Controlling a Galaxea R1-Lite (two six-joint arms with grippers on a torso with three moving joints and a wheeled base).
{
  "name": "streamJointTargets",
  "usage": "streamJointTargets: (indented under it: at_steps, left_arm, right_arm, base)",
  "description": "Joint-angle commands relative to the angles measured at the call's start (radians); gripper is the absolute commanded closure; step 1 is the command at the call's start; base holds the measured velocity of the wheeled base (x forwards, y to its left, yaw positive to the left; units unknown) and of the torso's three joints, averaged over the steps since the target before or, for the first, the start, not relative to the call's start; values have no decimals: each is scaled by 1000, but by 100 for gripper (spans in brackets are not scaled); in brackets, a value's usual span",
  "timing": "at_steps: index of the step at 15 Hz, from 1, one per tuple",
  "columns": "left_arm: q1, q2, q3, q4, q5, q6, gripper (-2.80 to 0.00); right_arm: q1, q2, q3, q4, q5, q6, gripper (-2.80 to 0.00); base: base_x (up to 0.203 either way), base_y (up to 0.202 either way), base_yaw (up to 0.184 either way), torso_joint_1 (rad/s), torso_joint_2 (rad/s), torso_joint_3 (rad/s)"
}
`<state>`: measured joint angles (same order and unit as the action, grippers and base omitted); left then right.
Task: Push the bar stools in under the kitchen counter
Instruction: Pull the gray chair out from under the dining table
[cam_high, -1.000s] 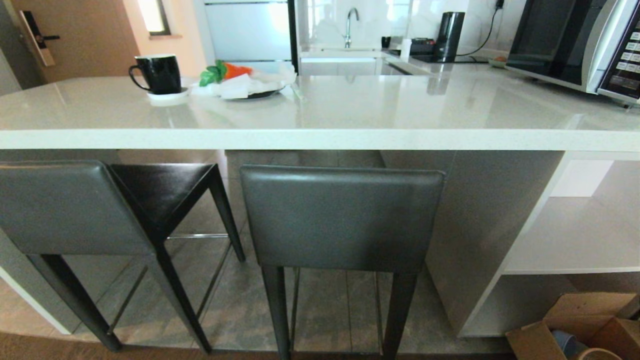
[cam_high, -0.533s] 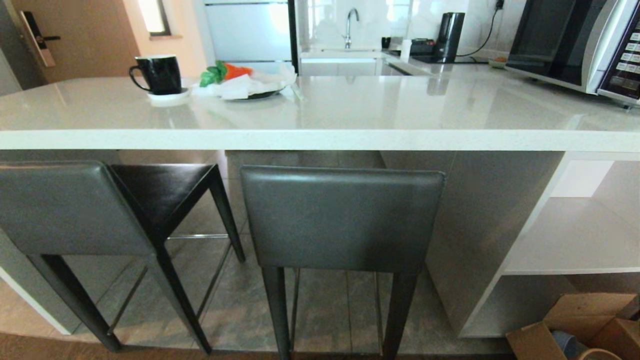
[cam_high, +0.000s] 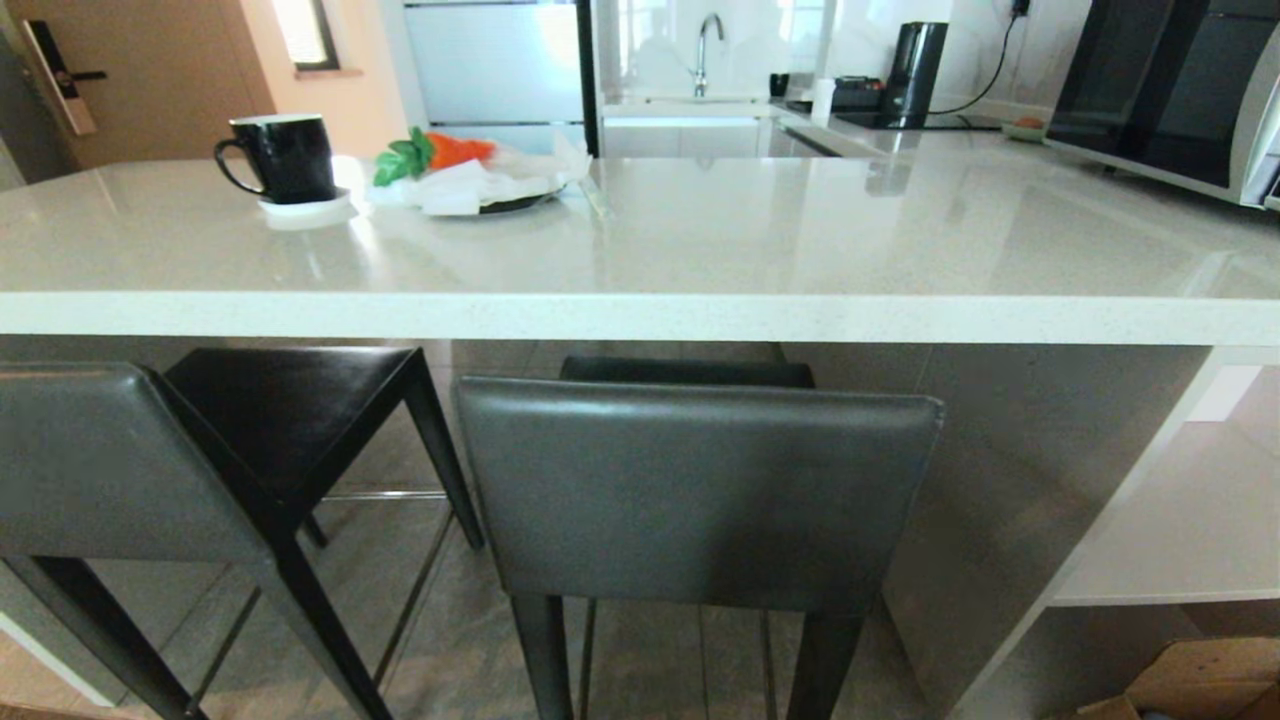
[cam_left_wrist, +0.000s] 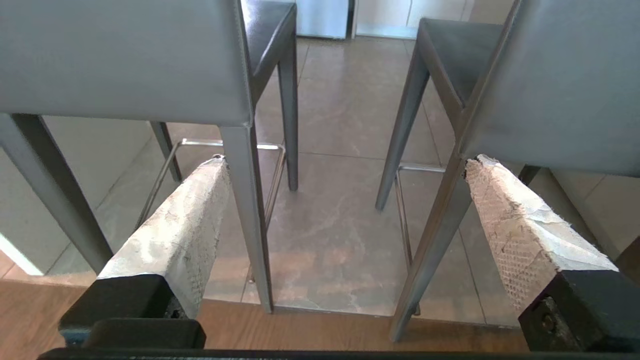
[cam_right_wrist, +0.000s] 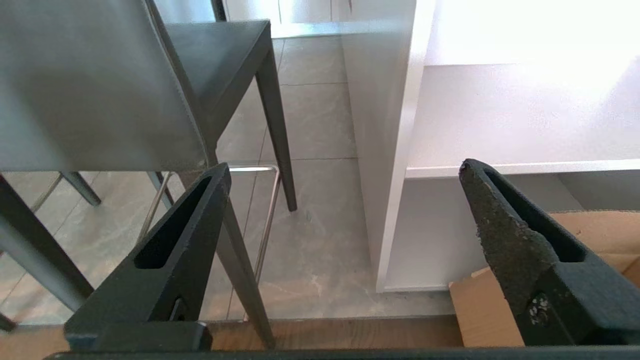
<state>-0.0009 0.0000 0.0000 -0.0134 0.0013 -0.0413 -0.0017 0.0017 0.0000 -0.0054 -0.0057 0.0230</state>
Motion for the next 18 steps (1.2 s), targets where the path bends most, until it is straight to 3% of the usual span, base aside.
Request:
streamJointTargets:
  at_steps: [1,4,6,7,9,11,13,15,18]
  left_arm:
    - [1,0,3,-1,1,5,-280]
    - [1,0,3,-21,-38,113,-280]
    - [2,14,-69,-36,-88,68,-280]
    - [2,50,-167,-5,-126,34,-280]
    - [-7,185,-341,81,-208,-8,-280]
    - [-91,282,-383,100,-387,-47,-280]
    - [-137,360,-316,-17,-609,-82,-280]
    - [-138,489,-251,-139,-677,-90,-280]
    - [-141,735,-195,-339,-716,-98,-280]
  right_arm:
    - [0,0,0,-2,0,-4,-280]
    - [0,0,-5,-48,-4,-43,-280]
    - [1,18,-85,-28,1,-23,-280]
    - [1,62,-141,-8,25,-13,-280]
    - [12,171,-246,9,123,10,-280]
    - [62,282,-308,5,278,65,-280]
    - [227,390,-300,-35,348,86,-280]
    - [308,526,-262,-97,409,88,-280]
    - [318,755,-196,-257,479,77,-280]
  base:
    - [0,0,0,0,0,0]
    - [0,0,0,0,0,0]
    - [0,0,0,0,0,0]
    - [0,0,0,0,0,0]
    - [0,0,0,0,0,0]
    - [0,0,0,0,0,0]
    - [0,0,0,0,0,0]
    - [0,0,0,0,0,0]
    - [0,0,0,0,0,0]
